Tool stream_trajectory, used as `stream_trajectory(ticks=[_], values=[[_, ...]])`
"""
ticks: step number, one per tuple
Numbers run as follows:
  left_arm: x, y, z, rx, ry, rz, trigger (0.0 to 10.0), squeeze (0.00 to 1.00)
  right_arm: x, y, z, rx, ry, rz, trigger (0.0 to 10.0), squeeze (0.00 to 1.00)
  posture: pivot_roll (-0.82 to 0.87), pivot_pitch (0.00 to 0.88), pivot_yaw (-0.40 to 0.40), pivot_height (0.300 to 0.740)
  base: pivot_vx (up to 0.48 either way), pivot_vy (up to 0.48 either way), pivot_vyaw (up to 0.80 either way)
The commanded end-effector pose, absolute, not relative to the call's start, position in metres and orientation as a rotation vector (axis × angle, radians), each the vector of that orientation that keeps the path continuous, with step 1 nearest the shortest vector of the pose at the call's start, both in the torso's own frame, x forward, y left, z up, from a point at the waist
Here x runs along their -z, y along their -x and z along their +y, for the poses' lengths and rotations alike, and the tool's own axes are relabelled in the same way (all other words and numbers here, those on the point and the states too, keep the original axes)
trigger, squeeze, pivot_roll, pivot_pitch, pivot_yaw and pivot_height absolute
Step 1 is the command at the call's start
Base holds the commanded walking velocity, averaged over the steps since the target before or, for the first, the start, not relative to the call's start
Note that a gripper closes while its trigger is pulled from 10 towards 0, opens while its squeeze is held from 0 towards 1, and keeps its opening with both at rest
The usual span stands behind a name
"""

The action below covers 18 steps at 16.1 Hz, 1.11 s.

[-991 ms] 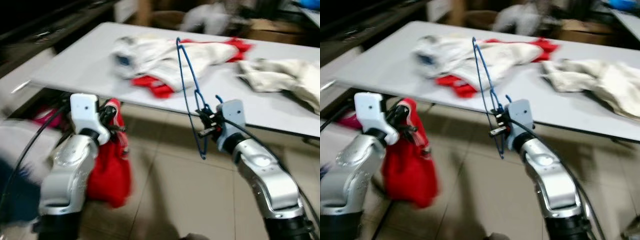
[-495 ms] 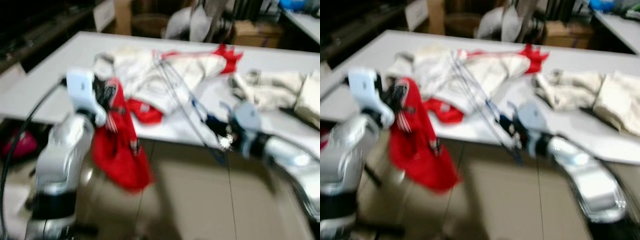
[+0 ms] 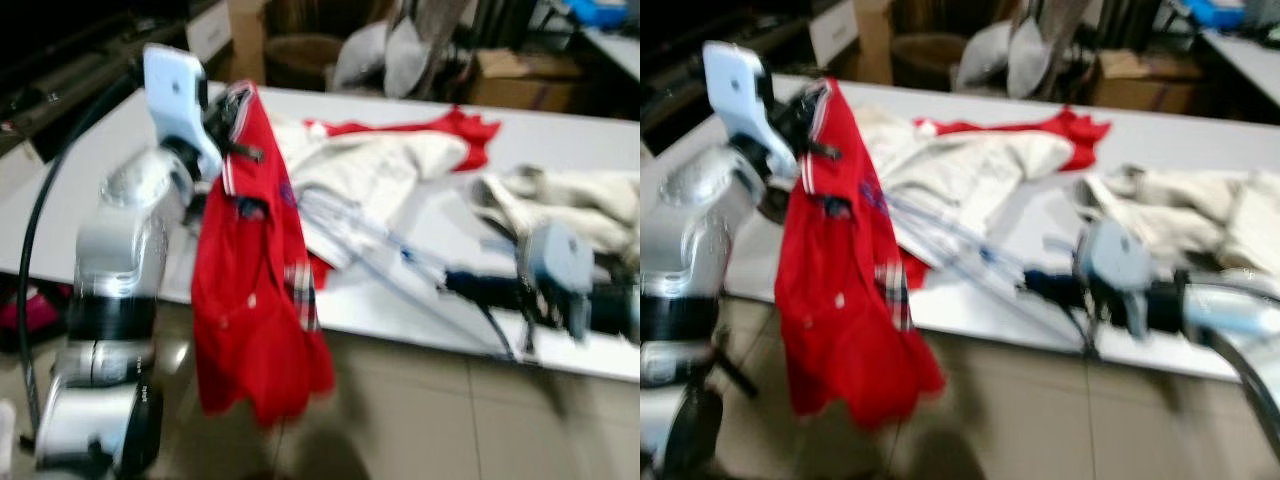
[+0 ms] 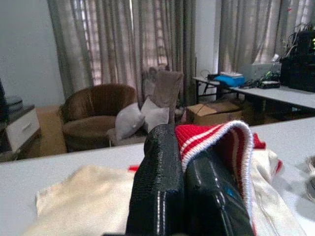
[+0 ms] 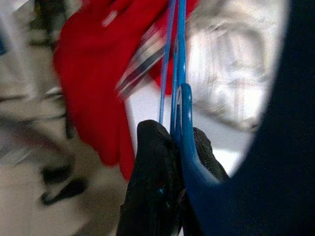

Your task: Hang hanger

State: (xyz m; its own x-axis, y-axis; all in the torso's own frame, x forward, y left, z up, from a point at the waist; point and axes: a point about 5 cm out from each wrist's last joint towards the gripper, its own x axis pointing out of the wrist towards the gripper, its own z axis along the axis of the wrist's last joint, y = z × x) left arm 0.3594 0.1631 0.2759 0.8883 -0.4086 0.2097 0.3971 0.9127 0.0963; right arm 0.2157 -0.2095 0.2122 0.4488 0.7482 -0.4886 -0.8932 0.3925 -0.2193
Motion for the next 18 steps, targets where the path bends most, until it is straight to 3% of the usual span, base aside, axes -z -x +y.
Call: stream_trajectory(ticks=[1, 5, 8, 9, 13, 16, 18], values=[[-0.31, -0.363, 0.16, 0.437, -0.086, -0.348, 10.0, 0.0, -0.22, -0.208, -0.214, -1.105, 0.508, 0.344, 10.0, 0.0, -0.12, 0.0, 0.051, 0.74, 0.36, 0.0, 0.0], [-0.317, -0.377, 0.165, 0.4, -0.155, -0.34, 10.0, 0.0, -0.227, -0.204, -0.202, -1.166, 0.487, 0.3, 10.0, 0.0, -0.14, 0.0, 0.066, 0.74, 0.364, 0.0, 0.0], [-0.318, -0.38, 0.155, 0.444, -0.13, -0.332, 10.0, 0.0, -0.227, -0.214, -0.192, -1.172, 0.489, 0.271, 10.0, 0.0, -0.14, 0.0, 0.067, 0.74, 0.211, 0.0, 0.0], [-0.33, -0.376, 0.138, 0.549, -0.096, -0.38, 10.0, 0.0, -0.226, -0.225, -0.182, -1.18, 0.515, 0.256, 10.0, 0.0, -0.14, 0.0, 0.062, 0.74, 0.0, 0.0, 0.0], [-0.364, -0.346, 0.118, 0.741, -0.084, -0.495, 10.0, 0.0, -0.233, -0.263, -0.157, -1.204, 0.585, 0.207, 10.0, 0.0, -0.14, 0.0, 0.06, 0.74, 0.0, 0.0, 0.0], [-0.396, -0.322, 0.115, 0.833, -0.043, -0.613, 10.0, 0.0, -0.257, -0.314, -0.149, -1.037, 0.675, 0.131, 10.0, 0.0, -0.12, 0.006, 0.036, 0.74, 0.0, 0.0, 0.0], [-0.408, -0.313, 0.117, 0.852, -0.009, -0.666, 10.0, 0.0, -0.273, -0.333, -0.147, -0.959, 0.7, 0.08, 10.0, 0.0, -0.12, 0.006, 0.036, 0.74, 0.0, 0.0, 0.0]])
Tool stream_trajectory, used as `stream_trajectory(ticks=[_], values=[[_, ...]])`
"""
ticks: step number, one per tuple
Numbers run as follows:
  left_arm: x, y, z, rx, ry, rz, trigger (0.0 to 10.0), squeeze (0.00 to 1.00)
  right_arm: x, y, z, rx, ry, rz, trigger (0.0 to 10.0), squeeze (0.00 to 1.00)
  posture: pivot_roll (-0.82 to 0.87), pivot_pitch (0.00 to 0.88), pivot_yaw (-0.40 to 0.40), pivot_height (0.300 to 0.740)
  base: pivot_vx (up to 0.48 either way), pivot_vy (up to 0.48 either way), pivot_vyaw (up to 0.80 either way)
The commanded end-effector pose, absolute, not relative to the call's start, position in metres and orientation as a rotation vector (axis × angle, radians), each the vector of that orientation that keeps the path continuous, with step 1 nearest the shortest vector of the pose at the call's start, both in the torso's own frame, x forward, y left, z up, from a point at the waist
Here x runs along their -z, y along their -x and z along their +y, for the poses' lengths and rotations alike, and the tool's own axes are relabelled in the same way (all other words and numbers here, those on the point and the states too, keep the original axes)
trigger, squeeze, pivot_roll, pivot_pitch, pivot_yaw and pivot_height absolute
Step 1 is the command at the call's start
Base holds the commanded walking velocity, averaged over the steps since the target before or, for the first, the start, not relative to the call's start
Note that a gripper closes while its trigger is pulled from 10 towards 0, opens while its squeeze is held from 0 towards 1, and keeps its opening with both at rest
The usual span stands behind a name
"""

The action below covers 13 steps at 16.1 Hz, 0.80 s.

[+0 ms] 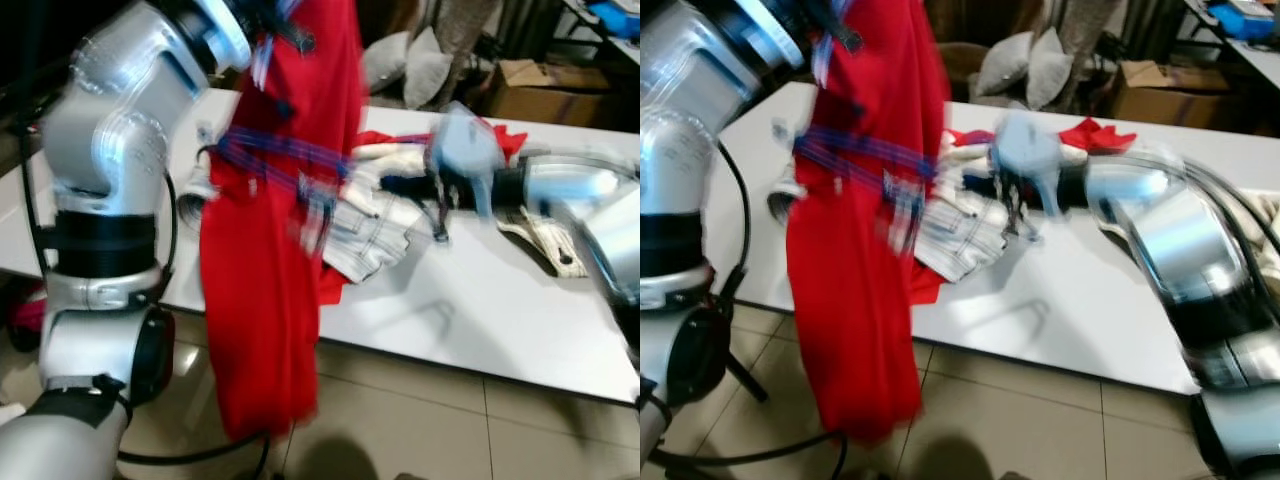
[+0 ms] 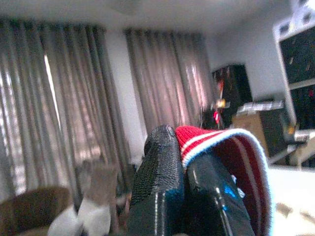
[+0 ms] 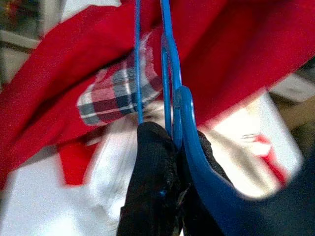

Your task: Hang hanger

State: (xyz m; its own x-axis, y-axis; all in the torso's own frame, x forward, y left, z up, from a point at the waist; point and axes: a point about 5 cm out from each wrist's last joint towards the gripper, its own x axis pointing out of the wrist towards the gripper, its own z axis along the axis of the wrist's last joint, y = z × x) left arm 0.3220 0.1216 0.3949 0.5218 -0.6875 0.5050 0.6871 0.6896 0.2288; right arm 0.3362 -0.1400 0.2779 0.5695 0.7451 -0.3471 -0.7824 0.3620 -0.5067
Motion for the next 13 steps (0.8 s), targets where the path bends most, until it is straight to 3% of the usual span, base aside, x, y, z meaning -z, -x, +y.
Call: stream_trajectory(ticks=[1, 2, 3, 4, 5, 9, 12, 13], values=[[-0.428, -0.302, 0.125, 0.858, 0.056, -0.76, 10.0, 0.0, -0.31, -0.362, -0.147, -0.813, 0.739, -0.029, 10.0, 0.0, -0.11, 0.009, 0.033, 0.74, 0.0, 0.0, 0.0], [-0.442, -0.294, 0.133, 0.847, 0.135, -0.842, 10.0, 0.0, -0.35, -0.384, -0.151, -0.629, 0.715, -0.173, 10.0, 0.0, -0.11, 0.009, 0.032, 0.74, 0.0, 0.0, 0.0], [-0.447, -0.292, 0.136, 0.833, 0.157, -0.874, 10.0, 0.0, -0.368, -0.39, -0.154, -0.52, 0.697, -0.254, 10.0, 0.0, -0.11, 0.009, 0.032, 0.74, 0.0, 0.0, 0.0], [-0.453, -0.29, 0.142, 0.796, 0.181, -0.921, 10.0, 0.0, -0.398, -0.395, -0.162, -0.295, 0.733, -0.411, 10.0, 0.0, -0.11, 0.011, 0.031, 0.74, 0.0, 0.0, 0.0], [-0.457, -0.289, 0.147, 0.775, 0.206, -0.945, 10.0, 0.0, -0.41, -0.394, -0.16, -0.26, 0.786, -0.482, 10.0, 0.0, -0.11, 0.011, 0.031, 0.74, 0.0, 0.0, 0.0], [-0.461, -0.288, 0.158, 0.706, 0.241, -0.975, 10.0, 0.0, -0.421, -0.39, -0.142, -0.302, 0.924, -0.632, 10.0, 0.0, -0.11, 0.021, 0.033, 0.74, 0.0, 0.0, 0.0], [-0.444, -0.302, 0.159, 0.644, 0.206, -0.894, 10.0, 0.0, -0.378, -0.404, -0.136, -0.36, 0.979, -0.55, 10.0, 0.0, -0.11, 0.029, 0.041, 0.74, 0.0, 0.0, 0.0], [-0.419, -0.316, 0.155, 0.597, 0.161, -0.798, 10.0, 0.0, -0.344, -0.41, -0.139, -0.402, 0.98, -0.478, 10.0, 0.0, -0.11, 0.032, 0.044, 0.74, 0.0, 0.0, 0.0]])
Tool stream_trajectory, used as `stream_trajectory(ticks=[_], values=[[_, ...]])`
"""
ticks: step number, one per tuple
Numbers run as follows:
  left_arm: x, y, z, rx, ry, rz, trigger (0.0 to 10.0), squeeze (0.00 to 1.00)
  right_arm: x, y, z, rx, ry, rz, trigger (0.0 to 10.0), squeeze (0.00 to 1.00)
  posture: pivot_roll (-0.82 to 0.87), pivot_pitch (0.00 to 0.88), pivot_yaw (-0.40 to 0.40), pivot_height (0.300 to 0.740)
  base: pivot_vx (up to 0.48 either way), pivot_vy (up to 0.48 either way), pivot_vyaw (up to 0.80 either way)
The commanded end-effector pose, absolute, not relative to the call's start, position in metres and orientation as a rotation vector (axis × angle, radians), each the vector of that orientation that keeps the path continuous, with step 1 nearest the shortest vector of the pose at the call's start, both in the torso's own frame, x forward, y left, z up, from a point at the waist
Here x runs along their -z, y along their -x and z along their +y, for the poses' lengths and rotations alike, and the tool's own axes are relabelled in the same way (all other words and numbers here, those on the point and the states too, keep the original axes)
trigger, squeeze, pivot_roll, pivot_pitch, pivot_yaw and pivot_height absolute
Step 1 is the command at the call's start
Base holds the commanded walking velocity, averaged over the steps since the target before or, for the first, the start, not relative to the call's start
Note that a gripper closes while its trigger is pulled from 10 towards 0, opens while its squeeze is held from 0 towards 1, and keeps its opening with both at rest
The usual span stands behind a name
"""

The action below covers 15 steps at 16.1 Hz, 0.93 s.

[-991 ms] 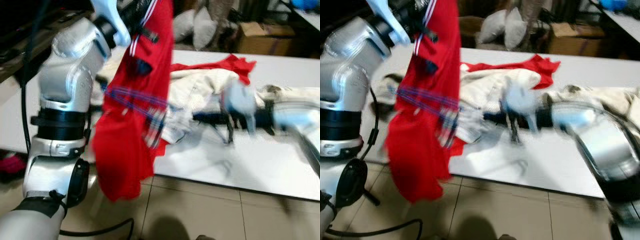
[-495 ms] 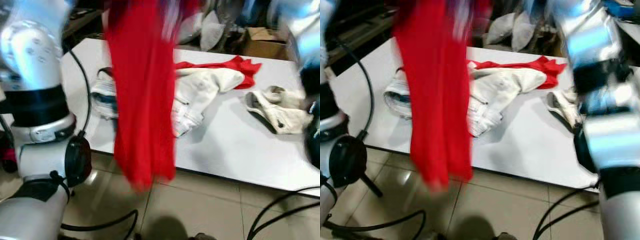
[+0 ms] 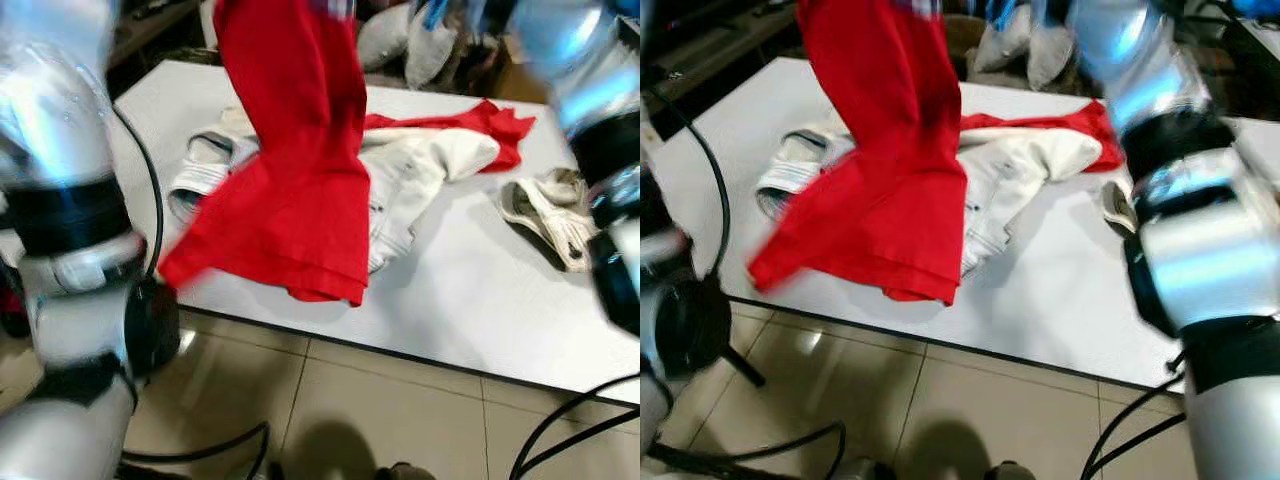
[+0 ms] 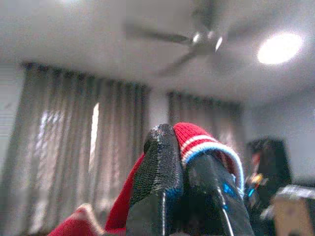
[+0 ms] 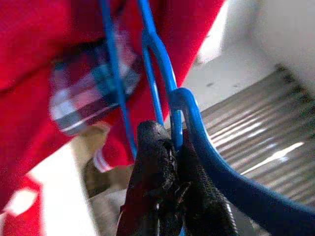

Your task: Hang hanger

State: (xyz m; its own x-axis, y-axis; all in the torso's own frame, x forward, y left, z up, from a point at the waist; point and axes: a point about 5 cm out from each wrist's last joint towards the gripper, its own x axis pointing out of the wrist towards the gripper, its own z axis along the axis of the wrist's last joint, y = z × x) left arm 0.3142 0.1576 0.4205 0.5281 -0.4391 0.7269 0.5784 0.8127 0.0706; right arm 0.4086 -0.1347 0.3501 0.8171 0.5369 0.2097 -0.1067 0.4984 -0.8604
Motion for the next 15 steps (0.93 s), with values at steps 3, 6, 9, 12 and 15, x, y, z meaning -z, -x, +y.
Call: stream_trajectory(ticks=[3, 6, 9, 12, 15], values=[[-0.346, -0.353, 0.157, 0.4, 0.063, -0.481, 10.0, 0.0, -0.27, -0.406, -0.144, -0.616, 0.998, -0.288, 10.0, 0.0, -0.11, 0.034, 0.047, 0.74, 0.0, 0.0, 0.0], [-0.274, -0.381, 0.183, 0.194, 0.009, -0.228, 10.0, 0.0, -0.22, -0.387, -0.151, -0.863, 0.905, -0.173, 10.0, 0.0, -0.12, 0.033, 0.065, 0.74, 0.0, 0.0, 0.0], [-0.225, -0.388, 0.214, 0.046, -0.041, -0.058, 10.0, 0.0, -0.2, -0.357, -0.165, -1.053, 0.886, -0.125, 10.0, 0.0, -0.13, 0.032, 0.078, 0.74, 0.0, 0.0, 0.0], [-0.192, -0.386, 0.231, 0.015, -0.15, 0.075, 10.0, 0.0, -0.207, -0.32, -0.185, -1.159, 0.883, -0.069, 10.0, 0.0, -0.14, 0.028, 0.095, 0.74, 0.0, 0.0, 0.0], [-0.179, -0.385, 0.236, 0.049, -0.221, 0.135, 10.0, 0.0, -0.215, -0.299, -0.194, -1.173, 0.879, -0.05, 10.0, 0.0, -0.14, 0.024, 0.095, 0.74, 0.0, 0.0, 0.0]])
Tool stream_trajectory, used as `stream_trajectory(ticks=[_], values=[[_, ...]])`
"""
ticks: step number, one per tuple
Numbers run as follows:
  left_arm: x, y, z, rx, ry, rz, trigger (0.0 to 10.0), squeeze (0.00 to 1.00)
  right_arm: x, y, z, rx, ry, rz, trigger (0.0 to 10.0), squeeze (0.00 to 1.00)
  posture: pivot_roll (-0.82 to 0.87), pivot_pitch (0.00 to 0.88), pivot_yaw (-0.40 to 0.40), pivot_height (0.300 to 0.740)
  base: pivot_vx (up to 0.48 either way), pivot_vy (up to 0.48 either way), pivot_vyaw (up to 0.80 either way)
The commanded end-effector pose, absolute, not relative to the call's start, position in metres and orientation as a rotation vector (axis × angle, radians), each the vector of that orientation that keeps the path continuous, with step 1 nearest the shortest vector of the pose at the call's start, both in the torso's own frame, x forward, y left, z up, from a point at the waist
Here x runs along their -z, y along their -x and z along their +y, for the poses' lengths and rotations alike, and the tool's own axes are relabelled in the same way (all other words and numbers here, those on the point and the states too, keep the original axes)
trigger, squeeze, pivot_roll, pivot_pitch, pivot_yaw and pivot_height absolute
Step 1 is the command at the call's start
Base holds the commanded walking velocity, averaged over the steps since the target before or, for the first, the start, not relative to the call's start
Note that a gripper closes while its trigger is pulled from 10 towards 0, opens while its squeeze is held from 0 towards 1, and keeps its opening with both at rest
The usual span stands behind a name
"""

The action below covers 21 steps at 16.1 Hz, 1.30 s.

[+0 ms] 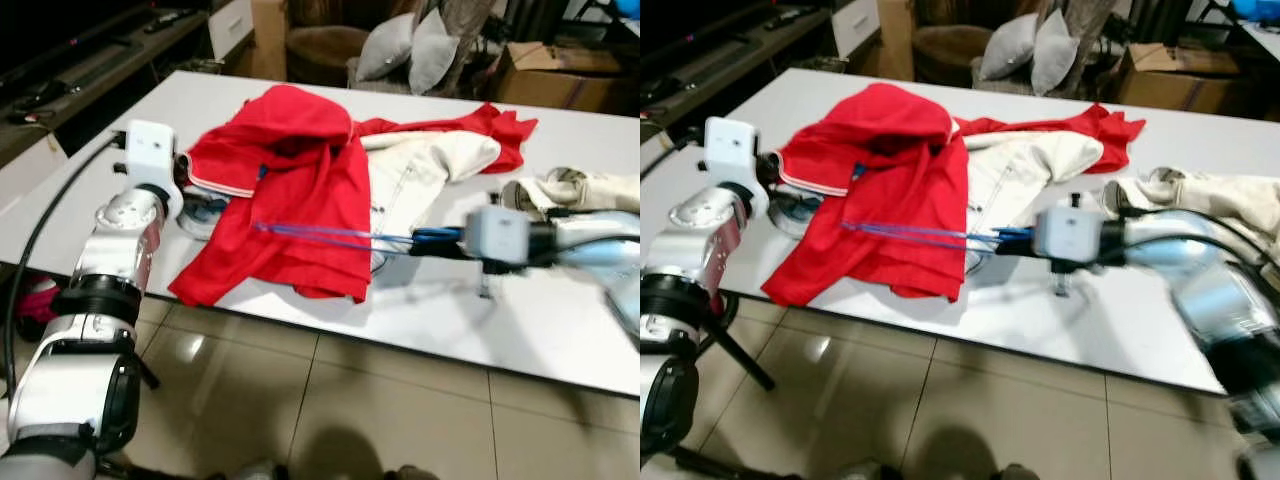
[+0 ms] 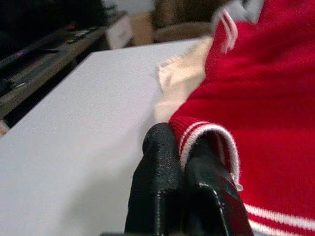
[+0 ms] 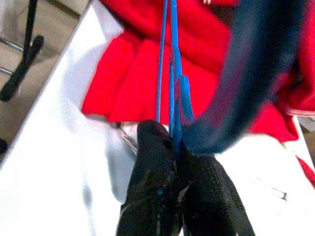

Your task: Hang hanger

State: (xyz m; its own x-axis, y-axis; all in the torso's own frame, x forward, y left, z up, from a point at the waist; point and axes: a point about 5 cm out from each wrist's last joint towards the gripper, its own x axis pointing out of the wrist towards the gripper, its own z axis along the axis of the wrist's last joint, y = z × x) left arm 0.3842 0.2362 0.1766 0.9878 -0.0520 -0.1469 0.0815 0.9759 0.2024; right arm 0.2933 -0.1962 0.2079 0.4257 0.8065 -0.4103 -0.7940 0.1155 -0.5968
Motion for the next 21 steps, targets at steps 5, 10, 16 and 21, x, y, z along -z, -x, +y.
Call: stream_trajectory(ticks=[5, 10, 16, 21], values=[[-0.165, -0.359, 0.266, 0.31, -0.296, 0.219, 10.0, 1.0, -0.267, -0.267, -0.208, -0.928, 0.517, -0.148, 10.0, 0.0, -0.13, 0.025, 0.11, 0.74, 0.0, 0.0, 0.0], [-0.204, -0.311, 0.272, 0.461, -0.113, -0.076, 10.0, 1.0, -0.241, -0.263, -0.208, -0.628, 0.328, 0.004, 10.0, 0.0, -0.14, 0.021, 0.1, 0.74, 0.0, 0.0, 0.0], [-0.263, -0.284, 0.204, 0.327, 0.054, -0.378, 10.0, 1.0, -0.22, -0.262, -0.195, -0.191, 0.084, 0.009, 10.0, 0.0, -0.12, 0.015, 0.047, 0.74, 0.0, 0.0, 0.0], [-0.213, -0.28, 0.138, 0.425, 0.114, -0.231, 10.0, 0.2, -0.199, -0.252, -0.182, -0.146, 0.143, 0.07, 10.0, 0.0, -0.15, 0.029, 0.082, 0.74, 0.0, 0.0, 0.0]])
